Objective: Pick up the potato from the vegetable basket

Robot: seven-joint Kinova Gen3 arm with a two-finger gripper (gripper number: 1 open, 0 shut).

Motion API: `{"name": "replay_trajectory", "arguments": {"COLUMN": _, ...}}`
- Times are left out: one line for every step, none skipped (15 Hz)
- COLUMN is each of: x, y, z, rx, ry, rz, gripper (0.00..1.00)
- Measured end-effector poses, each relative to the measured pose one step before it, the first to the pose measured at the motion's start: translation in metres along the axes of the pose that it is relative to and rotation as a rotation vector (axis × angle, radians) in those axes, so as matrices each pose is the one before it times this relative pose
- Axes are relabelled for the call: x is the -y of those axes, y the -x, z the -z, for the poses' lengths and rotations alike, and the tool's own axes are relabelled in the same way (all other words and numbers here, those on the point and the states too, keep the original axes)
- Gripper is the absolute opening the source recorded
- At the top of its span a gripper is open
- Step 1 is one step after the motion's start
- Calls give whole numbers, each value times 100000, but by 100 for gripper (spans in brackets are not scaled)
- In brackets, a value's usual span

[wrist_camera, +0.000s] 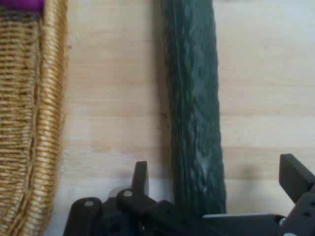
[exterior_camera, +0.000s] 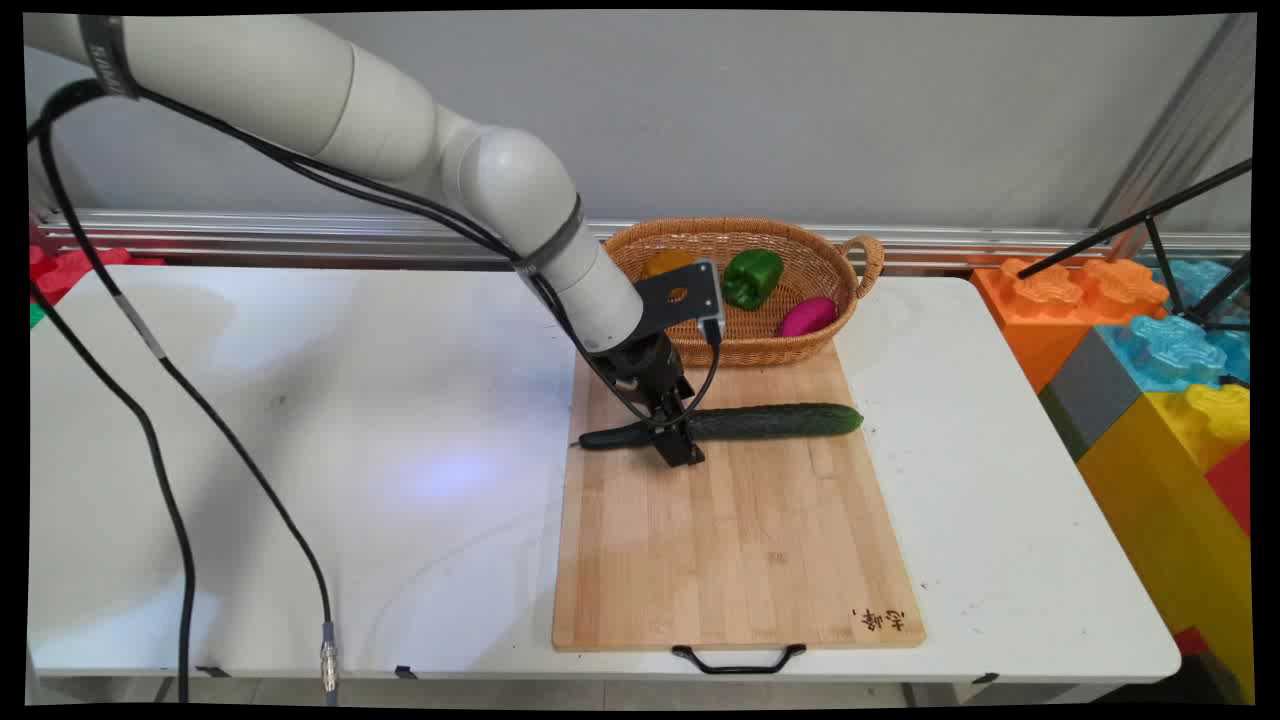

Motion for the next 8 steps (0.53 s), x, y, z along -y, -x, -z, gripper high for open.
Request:
{"name": "replay_trajectory", "arguments": {"x": -67, "y": -220, "z": 429, "rx": -335, "ry": 97, "rz": 635, "gripper": 100}}
{"name": "replay_trajectory", "arguments": {"x": -57, "y": -166, "z": 440, "rx": -361, "ry": -185, "rz": 489, "gripper": 100}}
{"name": "replay_trajectory", "arguments": {"x": -95, "y": -292, "z": 708, "rx": -507, "ry": -106, "rz": 792, "gripper": 100}}
{"name": "replay_trajectory", "arguments": {"x": -65, "y": -222, "z": 562, "rx": -356, "ry": -93, "rz": 543, "gripper": 100}}
{"name": "replay_trajectory", "arguments": {"x": -132, "y": -263, "z": 1144, "rx": -564, "ry": -262, "rz": 1170, "gripper": 100}}
{"name": "replay_trajectory", "arguments": {"x": -113, "y": -210, "z": 1048, "rx": -516, "ry": -400, "rz": 878, "gripper": 100}}
{"name": "replay_trajectory", "arguments": {"x": -55, "y": -110, "z": 731, "rx": -420, "ry": -291, "rz": 452, "gripper": 100}}
{"name": "replay_trajectory", "arguments": {"x": 3, "y": -202, "z": 1092, "rx": -1226, "ry": -722, "rz": 516, "gripper": 100}}
